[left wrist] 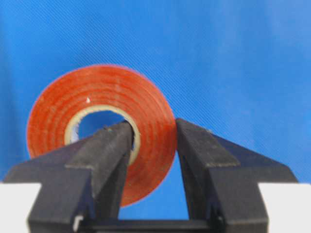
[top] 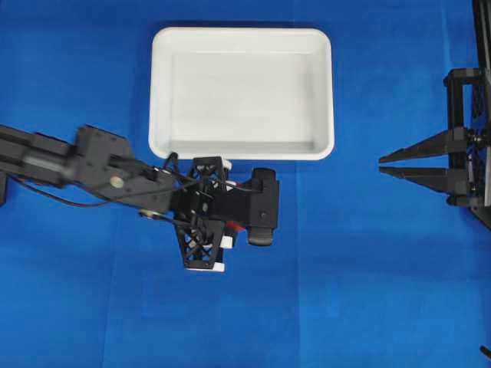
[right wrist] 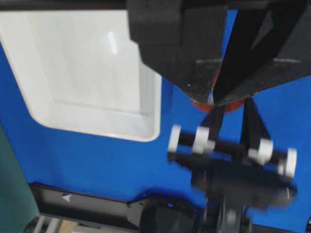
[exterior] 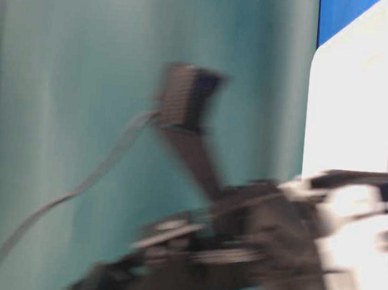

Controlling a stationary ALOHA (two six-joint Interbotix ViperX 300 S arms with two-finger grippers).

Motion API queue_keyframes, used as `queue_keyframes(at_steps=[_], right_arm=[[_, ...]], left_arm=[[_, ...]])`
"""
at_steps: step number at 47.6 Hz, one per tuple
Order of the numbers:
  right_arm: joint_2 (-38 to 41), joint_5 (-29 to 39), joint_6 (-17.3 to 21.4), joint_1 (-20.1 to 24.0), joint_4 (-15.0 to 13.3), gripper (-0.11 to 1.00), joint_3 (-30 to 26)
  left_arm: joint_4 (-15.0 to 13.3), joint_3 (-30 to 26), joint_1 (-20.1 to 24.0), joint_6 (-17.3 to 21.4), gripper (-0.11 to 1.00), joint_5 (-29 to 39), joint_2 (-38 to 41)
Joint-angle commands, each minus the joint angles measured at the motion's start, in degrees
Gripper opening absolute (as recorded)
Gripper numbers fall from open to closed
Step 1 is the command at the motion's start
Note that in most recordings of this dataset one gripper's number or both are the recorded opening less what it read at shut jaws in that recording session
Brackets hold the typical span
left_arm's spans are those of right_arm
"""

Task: Place one roll of tape in the white case with the left arm.
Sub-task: 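Lift the tape roll and carry it over the white tray, then lower the roll into the tray and open the left gripper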

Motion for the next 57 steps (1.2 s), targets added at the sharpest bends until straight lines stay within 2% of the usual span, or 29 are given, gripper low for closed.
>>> queue_keyframes(at_steps=[1, 6, 16, 21, 27, 35, 49, 51, 57], right_arm=[[0.3, -0.3, 0.1, -0.1, -0.1, -0.11, -0.7], [0.3, -0.3, 0.0, -0.1, -0.1, -0.11, -0.7], [0.5, -0.3, 0.1, -0.1, 0.0, -0.11, -0.6], [0.7, -0.3, 0.1, -0.1, -0.1, -0.11, -0.6], [1.1, -0.2, 0.1, -0.1, -0.1, -0.11, -0.5], [1.2, -0.3, 0.1, -0.1, -0.1, -0.11, -0.5], [1.4, -0.2, 0.1, -0.1, -0.1, -0.11, -0.5], [1.6, -0.4, 0.1, -0.1, 0.0, -0.11, -0.5], [1.9, -0.4, 0.1, -0.1, 0.0, -0.11, -0.5]], left_arm=[[0.7, -1.5, 1.3, 1.2, 0.25, 1.1, -5.4], [1.1, -1.3, 4.0, 3.5, 0.25, 2.3, -7.6], [1.1, -0.1, 12.9, 8.4, 0.25, 2.0, -7.9], [1.1, 1.5, 17.4, 10.2, 0.25, -0.8, -7.1], [1.0, 3.8, 20.4, 11.8, 0.25, -7.2, -4.4], [0.6, 4.3, 21.2, 12.9, 0.25, -12.0, 0.0], [0.4, 4.0, 21.4, 12.5, 0.27, -12.9, 2.7], [0.4, 3.9, 21.4, 12.6, 0.34, -13.0, 2.6], [0.4, 3.7, 21.4, 12.7, 0.7, -12.6, 1.6]])
